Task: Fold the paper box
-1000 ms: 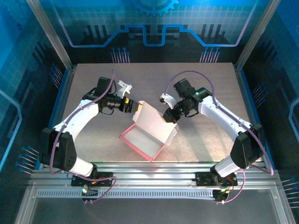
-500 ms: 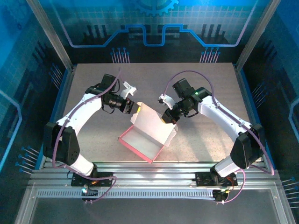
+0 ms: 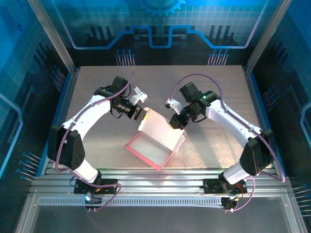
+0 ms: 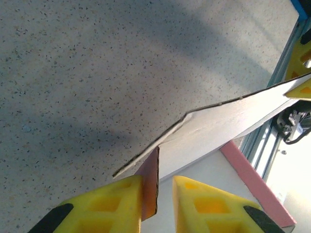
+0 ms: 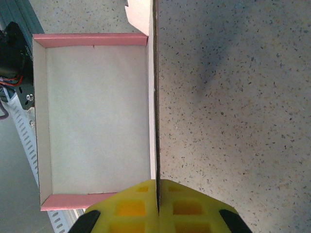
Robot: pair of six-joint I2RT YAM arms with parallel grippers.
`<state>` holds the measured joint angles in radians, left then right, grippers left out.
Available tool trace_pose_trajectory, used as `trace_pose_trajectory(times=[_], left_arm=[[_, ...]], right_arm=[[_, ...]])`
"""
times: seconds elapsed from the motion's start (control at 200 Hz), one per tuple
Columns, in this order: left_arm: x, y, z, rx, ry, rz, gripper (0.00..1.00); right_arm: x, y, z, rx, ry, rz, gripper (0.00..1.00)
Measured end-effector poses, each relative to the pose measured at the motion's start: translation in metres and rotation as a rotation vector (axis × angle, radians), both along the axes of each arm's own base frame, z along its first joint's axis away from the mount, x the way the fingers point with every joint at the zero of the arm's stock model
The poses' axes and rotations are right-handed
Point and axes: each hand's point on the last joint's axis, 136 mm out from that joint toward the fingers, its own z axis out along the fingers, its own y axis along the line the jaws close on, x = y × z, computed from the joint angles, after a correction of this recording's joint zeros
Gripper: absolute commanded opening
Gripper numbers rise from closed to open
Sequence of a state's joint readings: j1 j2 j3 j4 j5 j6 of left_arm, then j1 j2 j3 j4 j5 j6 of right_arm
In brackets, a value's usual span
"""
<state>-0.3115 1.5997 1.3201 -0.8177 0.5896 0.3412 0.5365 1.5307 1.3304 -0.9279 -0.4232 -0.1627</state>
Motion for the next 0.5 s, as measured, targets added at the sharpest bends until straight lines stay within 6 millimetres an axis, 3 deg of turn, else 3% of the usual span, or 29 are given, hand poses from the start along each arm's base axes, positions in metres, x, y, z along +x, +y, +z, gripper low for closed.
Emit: trace_pose_trajectory(times=[0.5], left_arm=[[0.001, -0.011, -0.026, 0.188, 0.003, -0.064, 0.23]], right_arm=[[-0.002, -0.005, -0.004, -0.033, 0.006, -0.006, 0.01]])
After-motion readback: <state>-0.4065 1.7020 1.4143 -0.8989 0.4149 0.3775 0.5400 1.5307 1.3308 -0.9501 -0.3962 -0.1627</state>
